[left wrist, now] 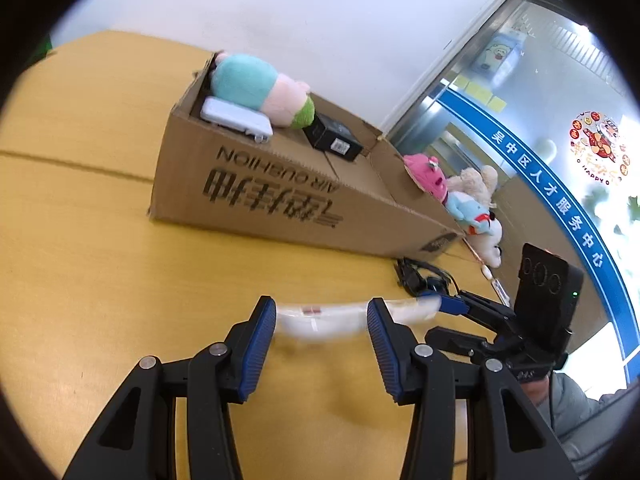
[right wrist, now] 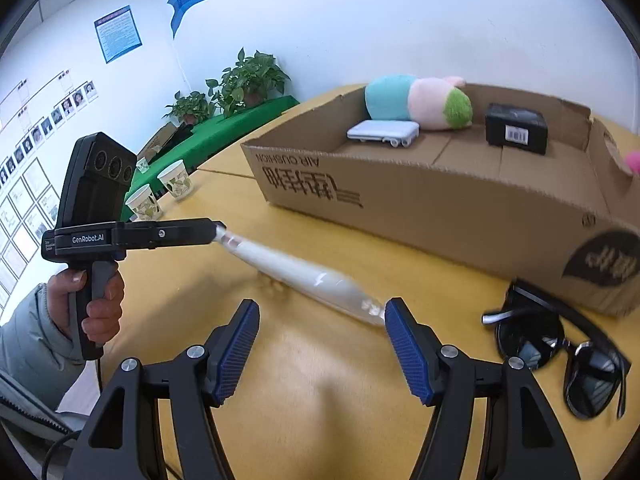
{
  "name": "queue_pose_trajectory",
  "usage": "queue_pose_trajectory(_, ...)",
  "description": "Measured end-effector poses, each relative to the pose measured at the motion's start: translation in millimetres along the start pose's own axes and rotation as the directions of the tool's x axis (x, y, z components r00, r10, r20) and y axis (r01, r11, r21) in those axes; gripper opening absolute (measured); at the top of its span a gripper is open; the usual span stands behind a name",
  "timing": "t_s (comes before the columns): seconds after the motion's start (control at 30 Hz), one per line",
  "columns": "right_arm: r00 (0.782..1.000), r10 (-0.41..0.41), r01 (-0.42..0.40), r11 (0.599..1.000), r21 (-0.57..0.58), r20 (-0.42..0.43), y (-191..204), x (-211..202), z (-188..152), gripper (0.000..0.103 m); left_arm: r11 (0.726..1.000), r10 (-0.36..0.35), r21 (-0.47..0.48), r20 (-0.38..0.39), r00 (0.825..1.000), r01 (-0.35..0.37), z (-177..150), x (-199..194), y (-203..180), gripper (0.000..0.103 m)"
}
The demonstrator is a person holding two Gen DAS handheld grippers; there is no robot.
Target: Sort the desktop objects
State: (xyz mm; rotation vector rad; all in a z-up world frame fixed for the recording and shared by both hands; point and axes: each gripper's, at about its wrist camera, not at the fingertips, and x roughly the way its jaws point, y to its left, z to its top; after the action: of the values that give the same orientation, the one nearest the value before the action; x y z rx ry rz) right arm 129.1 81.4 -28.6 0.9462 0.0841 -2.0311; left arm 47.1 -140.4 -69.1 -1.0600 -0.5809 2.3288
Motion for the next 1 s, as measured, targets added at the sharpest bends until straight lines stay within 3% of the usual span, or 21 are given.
queue_pose_trajectory(0.07, 1.0, -0.008, 0.009, 1.0, 0.011, -0.023, -2, -2, -7, 0.065, 1.0, -0.017, -0.011, -0.01, 1.0, 0.017, -3, -5, 0, 0.046)
queue_pose_trajectory(0.13, 0.999, -0.025, 0.026, 0.999, 0.027, -0.04, -5, -3, -10, 0.065, 1.0, 0.023, -0.008, -0.018, 1.0, -0.023, -6, -6, -2, 0.048)
queue_pose_trajectory(0.27, 0.99, -0.091, 0.097, 0.994, 0.056, -0.106, -11, 13, -10, 0.063, 0.995, 0.094, -0.009, -0.111, 0.989, -0.096, -10, 16, -5, 0.046)
queue_pose_trajectory(0.33, 0.981, -0.122, 0.128, 0.991, 0.031, -0.148, -8, 22, -11, 0.05, 0.991, 0.125, -0.021, -0.16, 0.979, -0.13, -15, 27, -4, 0.041)
queue_pose_trajectory(0.4, 0.968, -0.164, 0.166, 0.986, -0.009, -0.191, -3, 28, -16, 0.028, 0.987, 0.154, -0.025, -0.183, 0.971, -0.161, -19, 33, -4, 0.022)
queue_pose_trajectory(0.43, 0.963, -0.19, 0.187, 0.982, -0.033, -0.192, -1, 28, -18, 0.023, 0.985, 0.159, -0.035, -0.199, 0.967, -0.169, -21, 35, -4, 0.012)
queue_pose_trajectory(0.7, 0.958, -0.226, 0.229, 0.974, -0.005, -0.177, -1, 20, -21, 0.012, 0.965, 0.257, 0.01, -0.195, 0.946, -0.26, -21, 38, -18, 0.008)
queue_pose_trajectory(0.77, 0.96, -0.229, 0.233, 0.972, 0.008, -0.162, -2, 15, -19, 0.011, 0.966, 0.257, 0.021, -0.169, 0.952, -0.257, -15, 34, -24, 0.008)
queue_pose_trajectory(0.9, 0.968, -0.245, 0.247, 0.969, 0.024, -0.053, -2, -11, 4, 0.011, 0.969, 0.24, 0.078, -0.075, 0.968, -0.235, 21, 19, -48, 0.008)
queue_pose_trajectory(1.0, 0.957, -0.287, 0.286, 0.958, 0.023, 0.036, -4, -38, 32, 0.011, 0.969, 0.206, 0.14, 0.01, 0.978, -0.205, 58, 12, -75, 0.008)
